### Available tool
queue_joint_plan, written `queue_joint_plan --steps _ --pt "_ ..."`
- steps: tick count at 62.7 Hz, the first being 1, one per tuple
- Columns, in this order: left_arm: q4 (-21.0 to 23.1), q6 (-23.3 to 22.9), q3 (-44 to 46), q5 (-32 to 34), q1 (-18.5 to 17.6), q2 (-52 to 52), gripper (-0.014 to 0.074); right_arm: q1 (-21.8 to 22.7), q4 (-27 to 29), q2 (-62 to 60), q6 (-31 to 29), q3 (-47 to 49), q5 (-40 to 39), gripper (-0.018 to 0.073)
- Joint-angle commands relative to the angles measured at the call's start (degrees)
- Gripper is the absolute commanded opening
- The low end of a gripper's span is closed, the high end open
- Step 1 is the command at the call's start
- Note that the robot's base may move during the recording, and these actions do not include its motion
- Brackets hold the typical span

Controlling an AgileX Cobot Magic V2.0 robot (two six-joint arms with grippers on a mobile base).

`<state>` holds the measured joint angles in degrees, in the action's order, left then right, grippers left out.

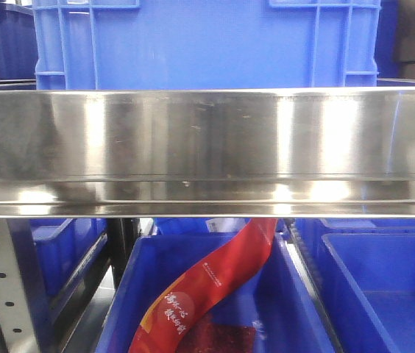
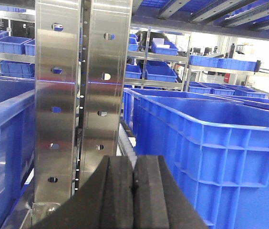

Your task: Grab PVC pipe and place in blue bin

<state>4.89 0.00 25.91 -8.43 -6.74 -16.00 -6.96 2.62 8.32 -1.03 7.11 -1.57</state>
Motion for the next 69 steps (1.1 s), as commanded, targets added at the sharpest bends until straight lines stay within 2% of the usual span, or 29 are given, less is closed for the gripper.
queue_joint_plan --steps 1,12,15,25,69 --pt "-0.28 0.0 -0.12 0.85 0.14 0.28 -0.0111 0.23 2.01 -2.78 -0.03 -3.2 -2.53 -0.0168" --pt "-0.28 0.0 -0.12 0.85 0.14 0.28 -0.0111 1.58 3.12 -7.74 -0.03 -7.11 -3.66 -0.0168" --pt "-0.28 0.0 -0.12 0.85 0.14 0.28 -0.0111 1.97 3.55 -8.32 -0.03 -7.11 -0.91 -0.0168" --pt "-0.28 0.0 -0.12 0.85 0.14 0.28 -0.0111 3.45 3.55 -8.32 -0.03 -7.11 0.0 -0.0168" --pt "-0.28 0.0 -0.12 0.85 0.14 0.28 -0.0111 3.44 1.86 -8.32 -0.03 -7.11 -0.06 -0.0168"
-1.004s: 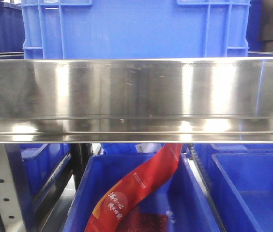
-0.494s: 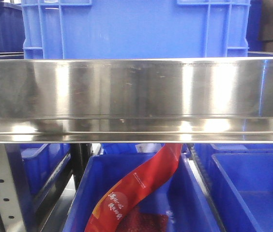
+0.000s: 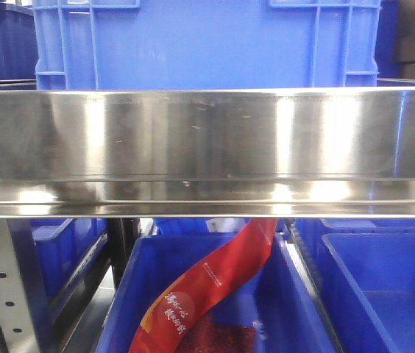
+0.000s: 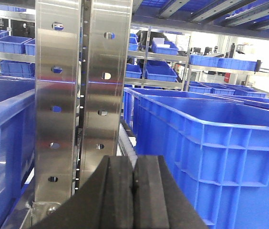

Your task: Grab PVC pipe and place in blue bin

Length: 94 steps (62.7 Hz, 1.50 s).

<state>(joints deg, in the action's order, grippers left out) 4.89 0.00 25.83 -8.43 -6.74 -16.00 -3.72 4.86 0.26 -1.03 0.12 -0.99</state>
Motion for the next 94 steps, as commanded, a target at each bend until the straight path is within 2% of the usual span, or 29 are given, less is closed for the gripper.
queue_joint_plan --steps 1,57,71,83,94 --pt "-0.28 0.0 -0.04 0.85 0.14 0.28 -0.0111 0.21 -0.38 -0.26 -0.03 -0.12 -0.64 -0.0168" --pt "-1.2 0.0 -0.71 1.53 0.14 1.42 -0.0111 0.21 -0.38 -0.26 -0.03 -0.12 -0.75 -0.0168" --pt "-4.89 0.0 -8.03 2.21 0.77 8.14 -0.0111 0.21 -0.38 -0.26 -0.03 -0.12 -0.75 -0.0168" --pt "-4.89 0.0 -16.35 2.21 4.09 16.0 -0.0111 0.21 -0.38 -0.26 -0.03 -0.12 -0.75 -0.0168" --pt "-4.89 0.0 -22.33 3.91 5.99 16.0 -0.0111 0.21 -0.38 -0.26 -0.03 -0.12 -0.75 -0.0168"
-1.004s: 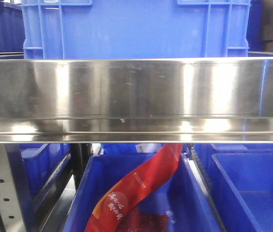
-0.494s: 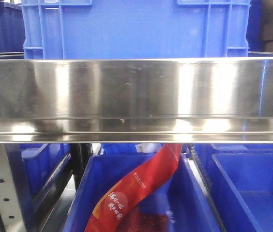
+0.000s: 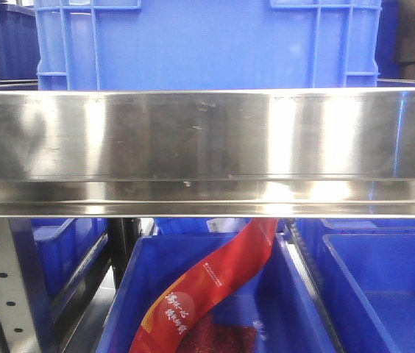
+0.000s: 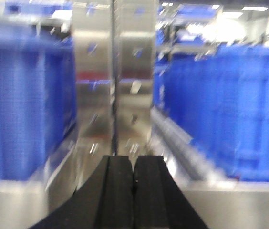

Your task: Grab PVC pipe and place in blue bin

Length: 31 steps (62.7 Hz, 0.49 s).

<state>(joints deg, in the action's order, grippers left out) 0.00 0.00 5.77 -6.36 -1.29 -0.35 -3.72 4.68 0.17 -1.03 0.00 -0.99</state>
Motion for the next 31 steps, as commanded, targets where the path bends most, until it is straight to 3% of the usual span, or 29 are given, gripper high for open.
queue_joint_plan --steps 1,10,13,31 --pt "0.0 0.0 -2.73 1.84 0.54 0.35 -0.0111 0.21 -0.2 -0.17 -0.03 0.0 -0.75 -0.0168" --pt "1.41 0.0 -5.77 5.67 0.54 0.35 -0.0111 0.21 -0.2 -0.17 -0.03 0.0 -0.75 -0.0168" --pt "1.43 0.0 -5.77 3.33 0.54 0.35 -0.0111 0.21 -0.2 -0.17 -0.03 0.0 -0.75 -0.0168" --pt "1.43 0.0 -5.77 4.53 0.54 0.35 -0.0111 0.21 -0.2 -0.17 -0.03 0.0 -0.75 -0.0168"
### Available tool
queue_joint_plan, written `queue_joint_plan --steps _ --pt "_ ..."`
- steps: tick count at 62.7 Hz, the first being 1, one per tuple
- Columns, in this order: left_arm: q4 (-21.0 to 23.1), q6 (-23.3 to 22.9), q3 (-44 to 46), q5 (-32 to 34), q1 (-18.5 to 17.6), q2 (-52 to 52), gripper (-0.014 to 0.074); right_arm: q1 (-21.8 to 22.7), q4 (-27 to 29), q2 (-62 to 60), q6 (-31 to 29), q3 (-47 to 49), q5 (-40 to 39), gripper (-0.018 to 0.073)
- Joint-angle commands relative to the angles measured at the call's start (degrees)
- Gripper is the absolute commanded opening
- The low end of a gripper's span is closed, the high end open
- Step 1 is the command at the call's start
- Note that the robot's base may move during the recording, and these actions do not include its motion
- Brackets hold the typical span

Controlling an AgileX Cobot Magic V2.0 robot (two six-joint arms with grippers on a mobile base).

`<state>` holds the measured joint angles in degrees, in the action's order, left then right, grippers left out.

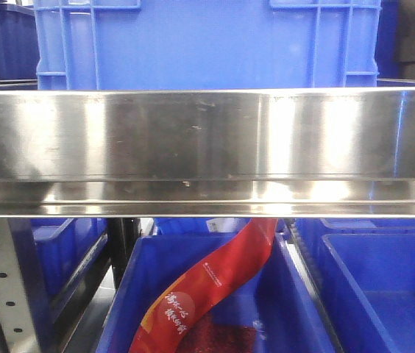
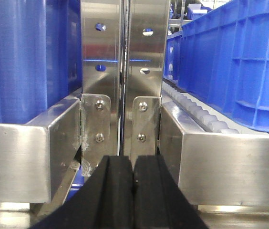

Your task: Grab PVC pipe and place in blue bin

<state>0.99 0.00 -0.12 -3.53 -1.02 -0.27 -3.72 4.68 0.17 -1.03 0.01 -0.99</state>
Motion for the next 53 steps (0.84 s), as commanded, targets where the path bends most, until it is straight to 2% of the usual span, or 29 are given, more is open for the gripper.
queue_joint_plan --steps 1,53 --pt "0.44 0.0 0.12 1.7 0.27 0.27 -0.0111 0.21 -0.2 -0.17 -0.03 -0.01 -0.75 -0.0168" --pt "0.44 0.0 0.12 1.7 0.27 0.27 -0.0111 0.21 -0.2 -0.17 -0.03 -0.01 -0.75 -0.0168"
